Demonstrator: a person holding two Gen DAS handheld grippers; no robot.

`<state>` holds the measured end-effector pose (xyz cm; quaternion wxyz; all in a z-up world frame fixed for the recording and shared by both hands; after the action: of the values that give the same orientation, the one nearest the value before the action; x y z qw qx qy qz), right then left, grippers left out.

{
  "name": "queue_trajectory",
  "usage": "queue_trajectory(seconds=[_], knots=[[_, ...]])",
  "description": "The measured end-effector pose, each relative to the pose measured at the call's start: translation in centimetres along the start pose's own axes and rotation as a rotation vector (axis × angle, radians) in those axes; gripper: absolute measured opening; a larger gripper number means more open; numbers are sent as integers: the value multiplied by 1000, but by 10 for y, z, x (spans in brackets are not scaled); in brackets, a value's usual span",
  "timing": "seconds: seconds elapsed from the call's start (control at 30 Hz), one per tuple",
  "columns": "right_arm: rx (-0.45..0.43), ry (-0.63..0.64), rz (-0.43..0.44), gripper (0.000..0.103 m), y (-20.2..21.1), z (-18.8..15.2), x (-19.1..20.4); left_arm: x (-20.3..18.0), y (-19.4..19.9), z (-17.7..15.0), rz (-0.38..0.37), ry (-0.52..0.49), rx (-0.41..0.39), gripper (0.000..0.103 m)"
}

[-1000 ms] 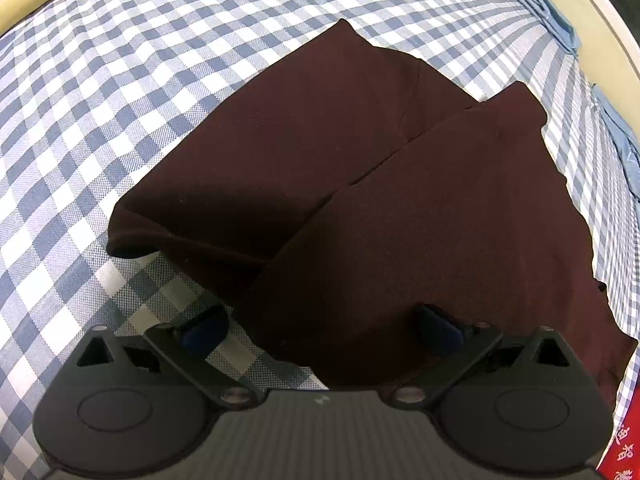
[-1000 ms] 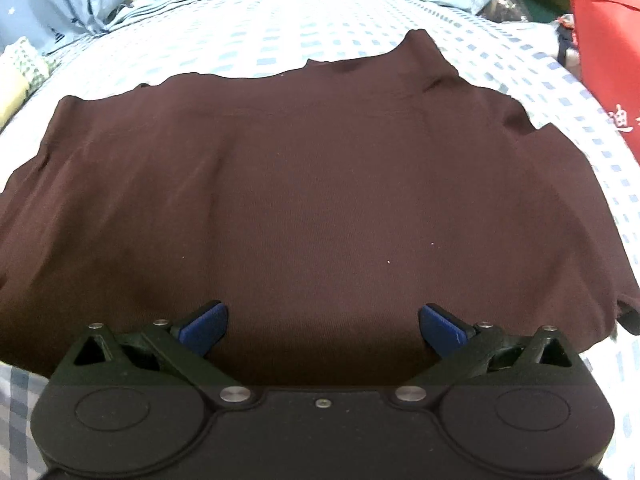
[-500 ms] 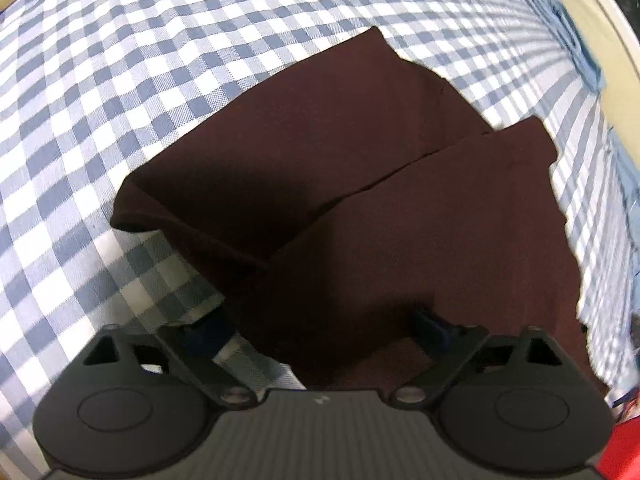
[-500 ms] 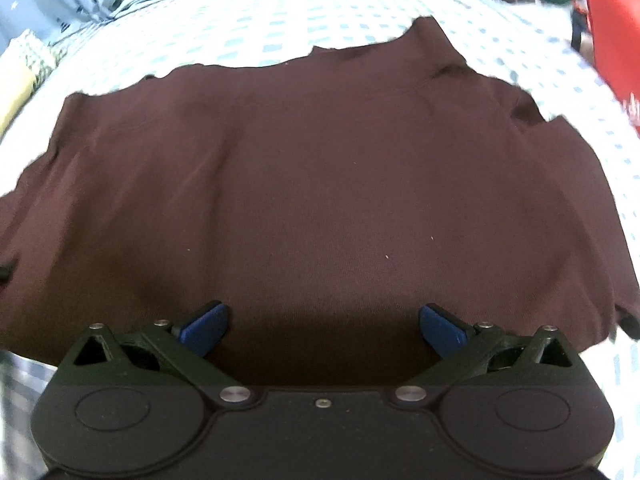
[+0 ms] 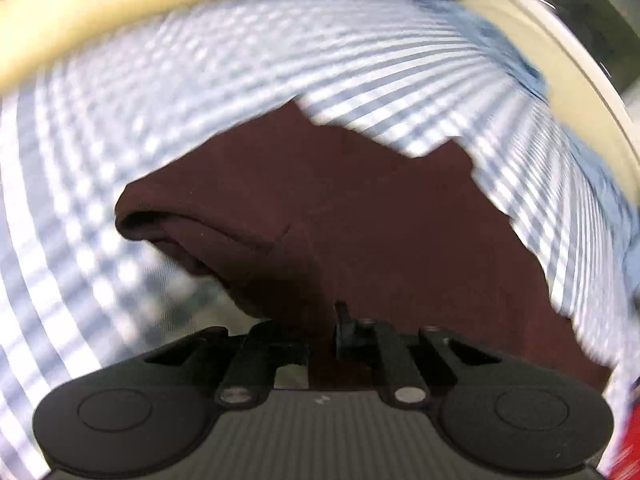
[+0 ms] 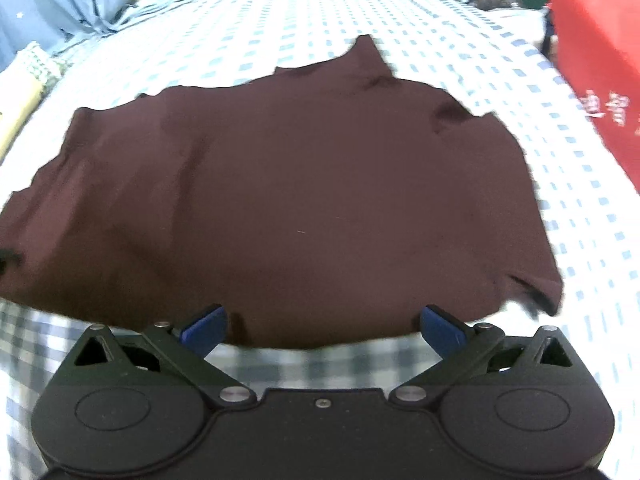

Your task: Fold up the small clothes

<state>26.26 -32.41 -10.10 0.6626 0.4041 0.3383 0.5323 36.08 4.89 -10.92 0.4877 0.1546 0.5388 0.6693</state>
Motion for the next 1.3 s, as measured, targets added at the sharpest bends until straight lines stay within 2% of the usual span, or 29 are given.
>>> queue_trajectory(seconds=[0.07, 0.17, 0.4, 0.6, 0.7, 0.77, 0.87, 1.03, 1.17, 1.23, 1.3], knots=[[-8, -5, -28, 103, 4, -4, -7, -28, 17, -3, -12, -138, -85, 9], [-11, -24, -38, 103, 7, -8, -18, -69, 36, -6, -56, -320, -168, 9], [-58, -85, -82, 103, 17, -3, -53, -146, 59, -34, -138, -682, -271, 9], [-57, -150, -169, 103, 21, -11, -96, -189, 66, -84, -255, -985, -269, 8], [-47, -168, -208, 103, 21, -19, -115, -203, 67, -119, -312, -1113, -191, 8], [-38, -173, -227, 103, 21, -24, -124, -205, 62, -140, -328, -1172, -142, 9], [-29, -184, -243, 103, 20, -29, -131, -206, 48, -169, -304, -1241, -75, 9], [-40, -196, -222, 103, 24, -29, -134, -200, 48, -192, -241, -1325, -92, 10], [-55, -167, -186, 103, 23, -23, -129, -203, 48, -187, -231, -1314, -79, 12], [-59, -154, -179, 103, 21, -19, -127, -203, 50, -187, -224, -1300, -78, 20], [-63, -147, -171, 103, 20, -13, -125, -199, 54, -186, -246, -1281, -67, 49]])
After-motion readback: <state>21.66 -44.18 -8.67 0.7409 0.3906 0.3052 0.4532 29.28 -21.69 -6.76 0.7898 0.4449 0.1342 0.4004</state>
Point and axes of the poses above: each gripper's, at about its wrist camera, not at the fingertips, and y roughly against the way its jaws point, x to its left, z to its top, the point moved 3 cm from there along -y, roughly the way its jaws point, and after that the axes turned 1 degree about x, right-handed, at the moved point
